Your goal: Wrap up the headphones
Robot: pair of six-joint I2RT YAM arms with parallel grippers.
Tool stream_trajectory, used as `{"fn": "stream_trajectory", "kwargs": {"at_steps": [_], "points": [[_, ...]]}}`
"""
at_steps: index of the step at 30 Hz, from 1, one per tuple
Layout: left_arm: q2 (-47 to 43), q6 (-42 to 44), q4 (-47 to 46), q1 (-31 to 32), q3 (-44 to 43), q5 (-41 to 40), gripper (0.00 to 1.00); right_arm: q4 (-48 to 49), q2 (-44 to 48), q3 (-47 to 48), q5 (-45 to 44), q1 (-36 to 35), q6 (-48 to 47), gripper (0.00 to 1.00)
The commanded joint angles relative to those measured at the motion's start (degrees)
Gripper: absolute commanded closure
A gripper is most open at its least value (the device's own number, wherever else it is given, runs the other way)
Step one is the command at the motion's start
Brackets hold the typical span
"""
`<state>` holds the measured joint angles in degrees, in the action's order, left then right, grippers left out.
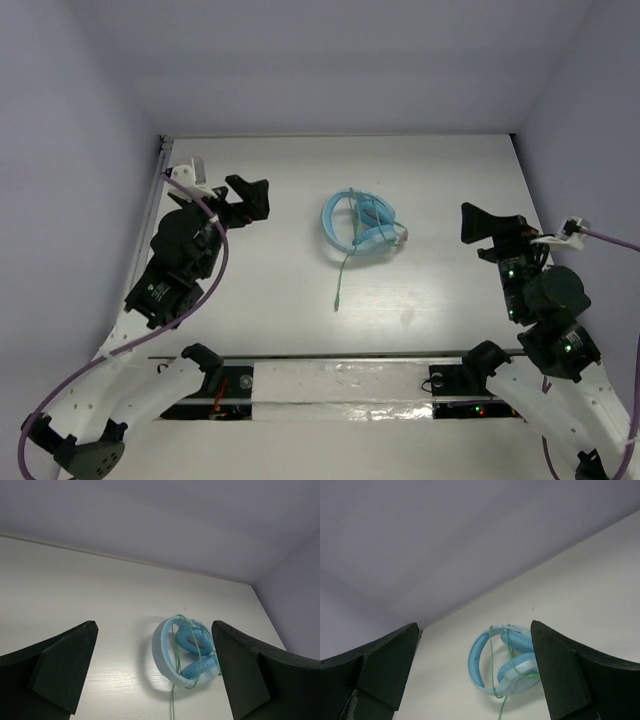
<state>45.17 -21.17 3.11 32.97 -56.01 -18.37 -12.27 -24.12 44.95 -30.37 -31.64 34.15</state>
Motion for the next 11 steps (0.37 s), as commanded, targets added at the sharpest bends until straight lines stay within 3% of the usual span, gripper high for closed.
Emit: {"fn": "stream_trajectory", "kwargs": {"at_steps": [1, 11], "points": [[-2.7, 2.6, 2.5, -0.4, 2.4, -2.4, 0.01, -3.5, 2.4, 1.4, -7.1, -0.5, 0.2, 0.00], [-4.6, 4.0, 1.4, -0.4, 4.6, -2.5, 0.01, -3.9, 0.3, 1.0, -3.9, -0.5, 1.4, 0.00]]}}
